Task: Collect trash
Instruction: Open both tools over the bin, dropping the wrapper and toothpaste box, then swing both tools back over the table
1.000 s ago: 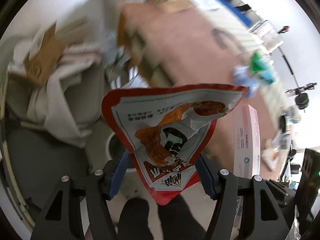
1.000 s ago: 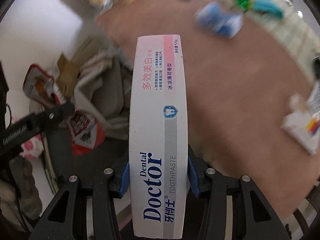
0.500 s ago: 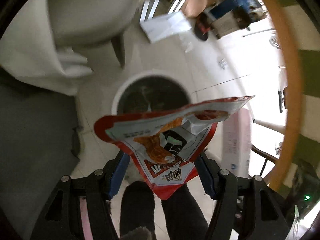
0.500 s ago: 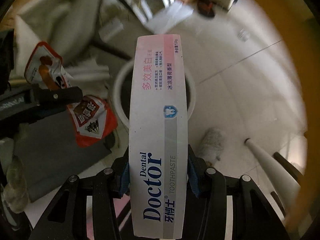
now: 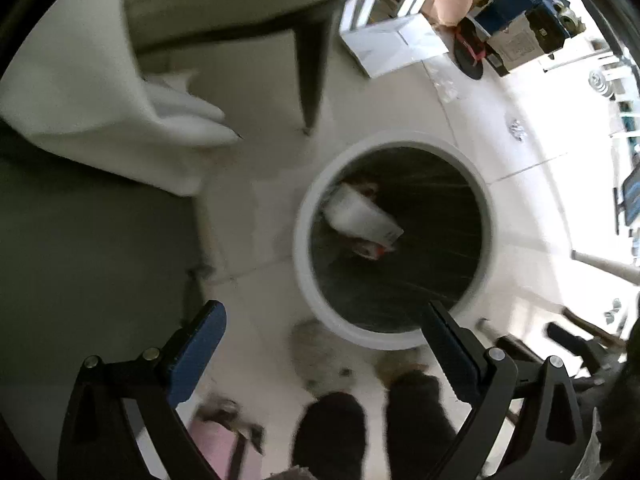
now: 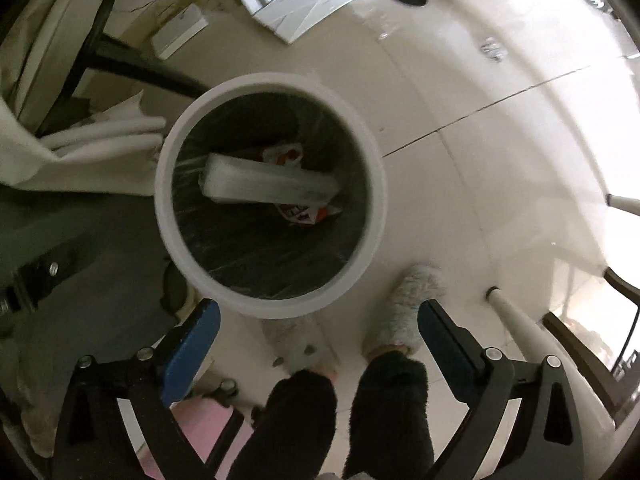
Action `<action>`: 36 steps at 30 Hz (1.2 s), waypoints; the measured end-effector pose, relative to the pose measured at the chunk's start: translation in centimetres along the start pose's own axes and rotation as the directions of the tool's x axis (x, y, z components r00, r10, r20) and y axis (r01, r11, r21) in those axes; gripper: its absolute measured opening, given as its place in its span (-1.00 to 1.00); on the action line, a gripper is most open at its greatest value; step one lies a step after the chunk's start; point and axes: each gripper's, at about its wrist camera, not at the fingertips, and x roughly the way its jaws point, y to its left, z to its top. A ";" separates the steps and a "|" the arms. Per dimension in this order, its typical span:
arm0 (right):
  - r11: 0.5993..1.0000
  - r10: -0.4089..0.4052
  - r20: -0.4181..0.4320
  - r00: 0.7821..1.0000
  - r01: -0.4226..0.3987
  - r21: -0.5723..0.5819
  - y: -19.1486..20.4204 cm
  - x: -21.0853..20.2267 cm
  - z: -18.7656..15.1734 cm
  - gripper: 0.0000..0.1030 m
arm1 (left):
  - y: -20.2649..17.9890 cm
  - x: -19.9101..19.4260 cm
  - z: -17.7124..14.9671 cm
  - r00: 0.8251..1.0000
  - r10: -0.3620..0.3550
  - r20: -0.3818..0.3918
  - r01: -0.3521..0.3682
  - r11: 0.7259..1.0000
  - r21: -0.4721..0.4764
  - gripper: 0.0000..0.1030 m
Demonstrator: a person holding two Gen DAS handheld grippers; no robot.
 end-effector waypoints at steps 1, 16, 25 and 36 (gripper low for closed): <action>1.000 -0.019 0.015 1.000 0.019 0.002 -0.2 0.0 0.2 0.95 | 0.1 -0.2 -0.3 0.999 0.033 0.011 -0.033 0.999 0.011 0.93; 0.996 -0.087 0.148 0.985 0.086 0.016 0.7 -10.4 -2.9 0.95 | 0.3 -9.7 -3.6 0.992 0.086 0.095 -0.087 0.996 0.007 0.93; 0.999 -0.046 0.214 0.976 0.049 -0.010 2.6 -21.0 -7.1 0.95 | 0.2 -19.4 -7.1 0.987 0.077 0.143 -0.080 0.997 0.015 0.93; 1.000 0.028 0.279 0.960 -0.026 -0.013 3.7 -34.5 -12.9 0.95 | -1.3 -31.8 -11.4 0.977 0.057 0.206 -0.068 0.997 0.044 0.93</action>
